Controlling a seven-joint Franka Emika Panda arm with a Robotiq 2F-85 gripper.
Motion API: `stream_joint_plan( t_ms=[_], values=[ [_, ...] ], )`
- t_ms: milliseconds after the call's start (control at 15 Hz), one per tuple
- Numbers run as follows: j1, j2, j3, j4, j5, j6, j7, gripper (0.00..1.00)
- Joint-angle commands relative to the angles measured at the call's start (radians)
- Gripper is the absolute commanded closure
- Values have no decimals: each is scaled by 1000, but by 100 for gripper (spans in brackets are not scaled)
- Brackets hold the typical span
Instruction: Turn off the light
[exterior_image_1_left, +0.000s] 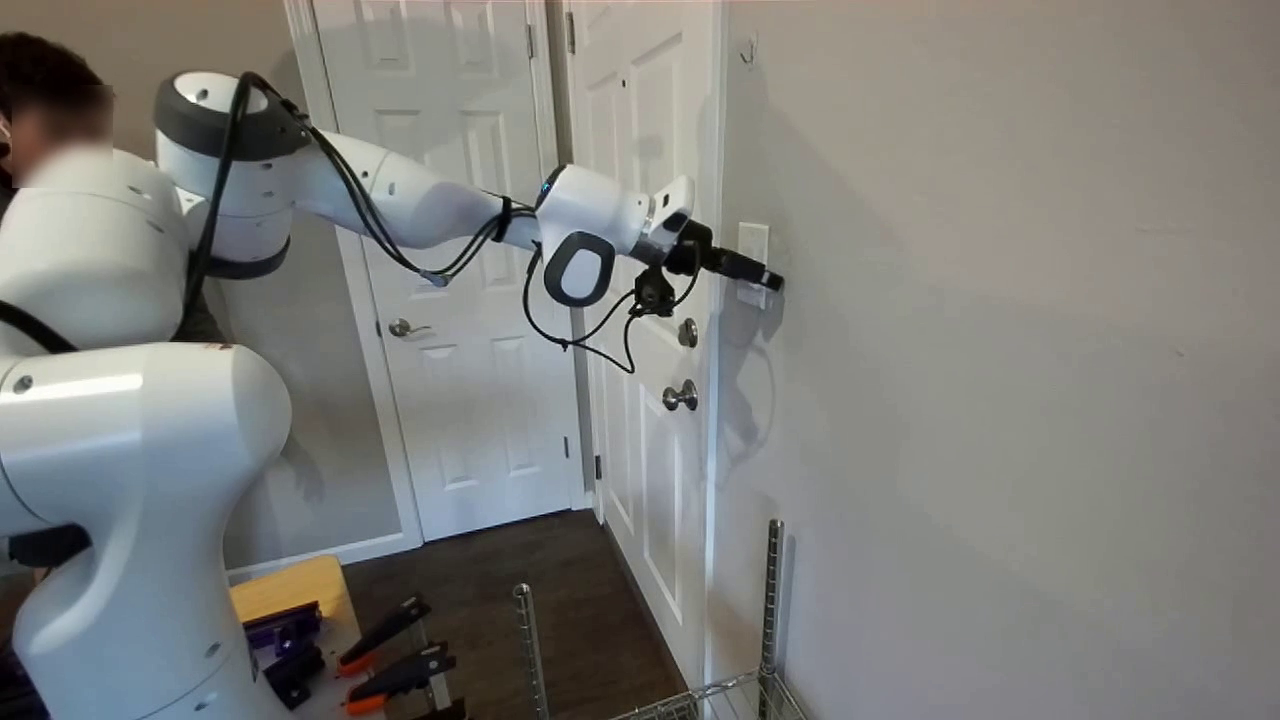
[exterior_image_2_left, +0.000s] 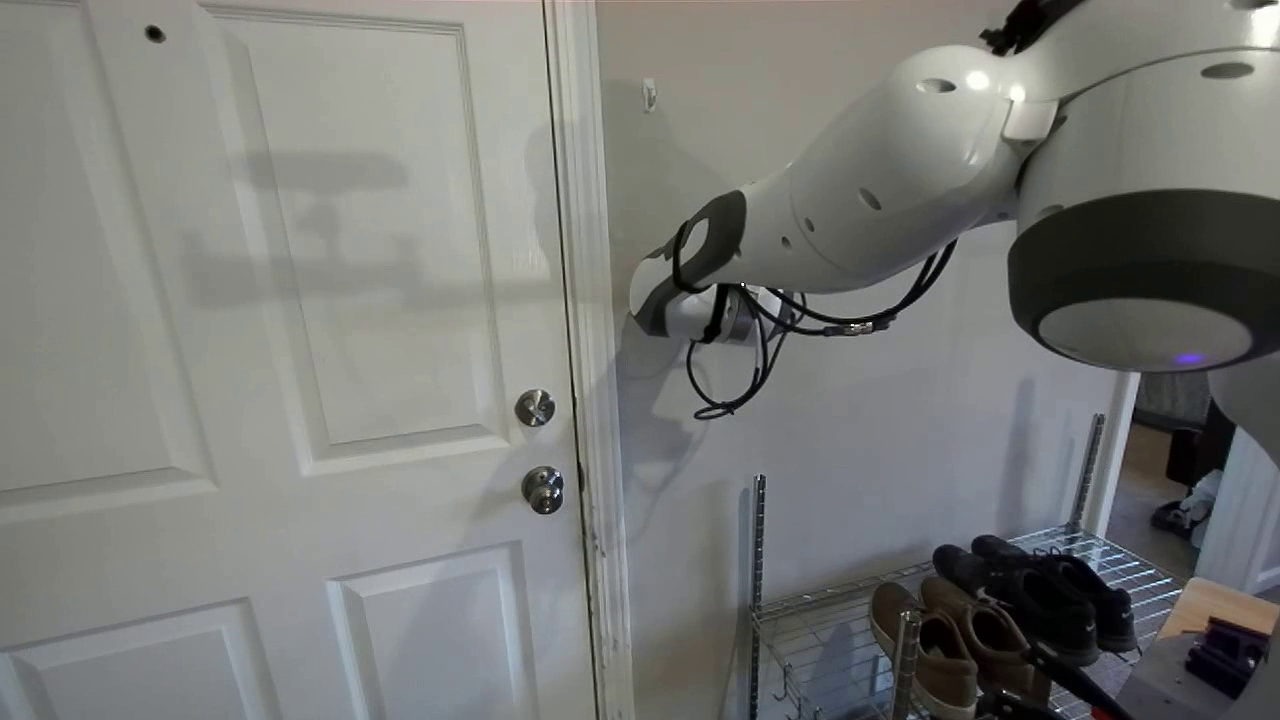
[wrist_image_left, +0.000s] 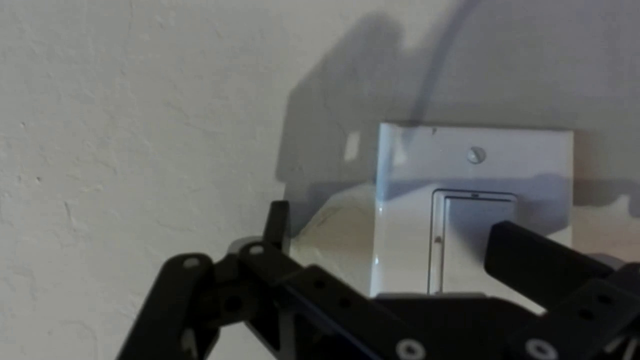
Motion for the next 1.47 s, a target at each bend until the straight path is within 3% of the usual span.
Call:
stream_joint_plan(
  t_ms=[0,333,667,1400],
  values=[
    [50,-35,-10,-38,-6,-6,18,0],
    [174,13,-60,-150,-3,-26,123,0],
    [235,27,-81,-194,-15,-32,171,0],
    [133,23,-86,-122,-36,-49,147,0]
  ],
)
